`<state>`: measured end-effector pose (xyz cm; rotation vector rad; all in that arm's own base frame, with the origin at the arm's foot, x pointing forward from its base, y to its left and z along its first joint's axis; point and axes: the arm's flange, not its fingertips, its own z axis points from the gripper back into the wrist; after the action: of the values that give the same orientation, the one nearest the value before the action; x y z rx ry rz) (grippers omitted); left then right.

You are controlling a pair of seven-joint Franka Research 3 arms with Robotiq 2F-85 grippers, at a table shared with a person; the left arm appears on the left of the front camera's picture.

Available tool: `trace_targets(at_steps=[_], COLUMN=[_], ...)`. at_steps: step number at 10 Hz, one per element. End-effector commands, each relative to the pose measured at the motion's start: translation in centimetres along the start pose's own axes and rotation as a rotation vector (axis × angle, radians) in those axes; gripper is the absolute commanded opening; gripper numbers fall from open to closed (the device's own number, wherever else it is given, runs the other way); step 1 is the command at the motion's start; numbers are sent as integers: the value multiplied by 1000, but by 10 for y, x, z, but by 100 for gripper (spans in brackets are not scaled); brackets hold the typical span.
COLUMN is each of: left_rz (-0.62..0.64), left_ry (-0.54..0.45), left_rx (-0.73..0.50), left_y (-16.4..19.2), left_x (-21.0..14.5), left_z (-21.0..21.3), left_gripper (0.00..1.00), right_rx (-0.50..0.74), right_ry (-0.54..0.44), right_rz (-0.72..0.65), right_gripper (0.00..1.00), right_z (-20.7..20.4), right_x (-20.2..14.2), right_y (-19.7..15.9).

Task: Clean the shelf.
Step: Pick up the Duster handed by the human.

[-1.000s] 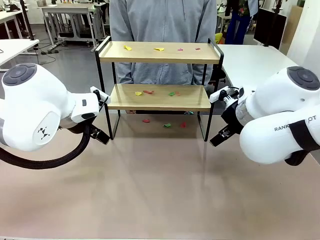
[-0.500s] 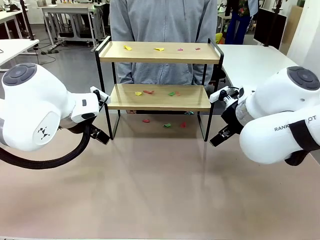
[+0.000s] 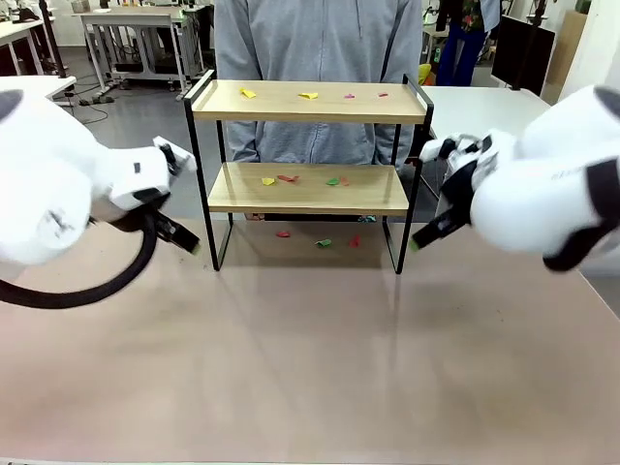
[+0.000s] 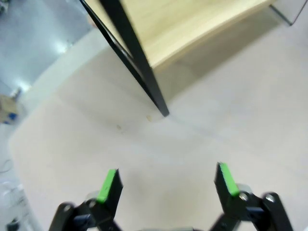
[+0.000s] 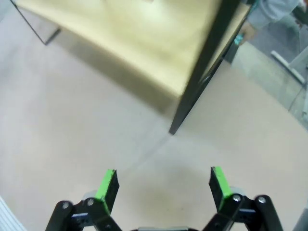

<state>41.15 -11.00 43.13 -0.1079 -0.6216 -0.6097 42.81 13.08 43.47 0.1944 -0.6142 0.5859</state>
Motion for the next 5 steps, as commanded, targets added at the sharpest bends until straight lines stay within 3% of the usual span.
trace_targets(at_steps=[1,5], left_rz=[-73,-371], left_ry=[-1,-189], left_rx=[-126,-460], left_y=[62,149], left_x=[-5,-18], left_z=[37,64], left_gripper=[100,100], right_rx=[126,316], right_ry=[-81,-393], right_rz=[37,275], right_gripper=[100,100], right_z=[25,29], right_x=[-2,-32], right_y=[-70,-159])
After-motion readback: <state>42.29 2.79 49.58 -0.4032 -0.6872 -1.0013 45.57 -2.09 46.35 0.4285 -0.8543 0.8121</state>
